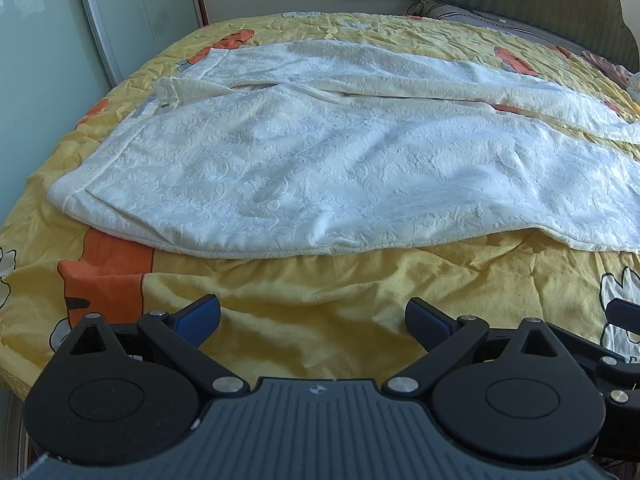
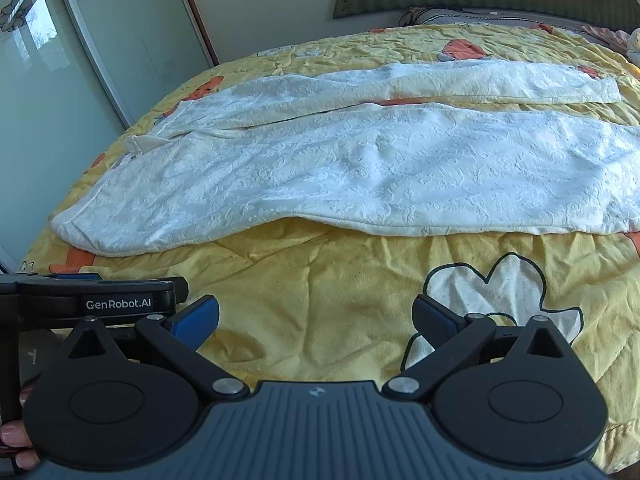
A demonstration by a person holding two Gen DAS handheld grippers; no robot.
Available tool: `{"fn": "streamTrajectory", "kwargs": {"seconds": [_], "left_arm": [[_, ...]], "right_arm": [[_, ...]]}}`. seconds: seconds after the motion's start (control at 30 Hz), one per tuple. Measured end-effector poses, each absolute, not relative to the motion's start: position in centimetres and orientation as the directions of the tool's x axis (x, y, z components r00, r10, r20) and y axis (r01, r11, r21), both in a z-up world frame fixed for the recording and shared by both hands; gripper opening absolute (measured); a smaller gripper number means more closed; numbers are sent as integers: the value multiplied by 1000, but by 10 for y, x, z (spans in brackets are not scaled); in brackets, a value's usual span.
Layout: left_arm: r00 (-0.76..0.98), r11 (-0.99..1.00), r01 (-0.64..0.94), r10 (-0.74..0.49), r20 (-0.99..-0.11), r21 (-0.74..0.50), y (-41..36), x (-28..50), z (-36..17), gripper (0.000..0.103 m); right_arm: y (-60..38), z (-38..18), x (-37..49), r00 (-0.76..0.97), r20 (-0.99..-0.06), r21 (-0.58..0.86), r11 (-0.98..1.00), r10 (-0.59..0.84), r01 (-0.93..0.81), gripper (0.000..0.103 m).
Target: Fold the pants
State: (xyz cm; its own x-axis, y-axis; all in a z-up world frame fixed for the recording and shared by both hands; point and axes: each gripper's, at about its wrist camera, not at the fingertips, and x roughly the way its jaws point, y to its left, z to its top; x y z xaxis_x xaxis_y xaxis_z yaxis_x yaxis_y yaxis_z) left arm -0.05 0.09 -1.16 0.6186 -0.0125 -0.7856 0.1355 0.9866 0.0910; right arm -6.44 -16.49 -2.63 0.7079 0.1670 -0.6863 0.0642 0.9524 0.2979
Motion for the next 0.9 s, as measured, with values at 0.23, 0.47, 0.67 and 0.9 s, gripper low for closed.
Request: {"fn": "streamTrajectory", "kwargs": {"seconds": [0.23,0.47,0.67,0.9], "left_arm": [[642,985,142,-20,-766,93,4,-2,-12,98],[783,987,100,-3,-622,122,20,1,23,100],[775,992,27,56,-630,122,34,54,32,100],[742,988,-48,134,-657,147,56,119,32,100]], "right_arm": [[-170,-13,-60,742,-611,338,938,277,-72,103],[-192,60,-30,925,-145,147,933,350,-330,103],[-172,64,106,841,-358,-98,879,406,-466,103],[-178,34,280,684,-524,131,841,509,-525,103]]}}
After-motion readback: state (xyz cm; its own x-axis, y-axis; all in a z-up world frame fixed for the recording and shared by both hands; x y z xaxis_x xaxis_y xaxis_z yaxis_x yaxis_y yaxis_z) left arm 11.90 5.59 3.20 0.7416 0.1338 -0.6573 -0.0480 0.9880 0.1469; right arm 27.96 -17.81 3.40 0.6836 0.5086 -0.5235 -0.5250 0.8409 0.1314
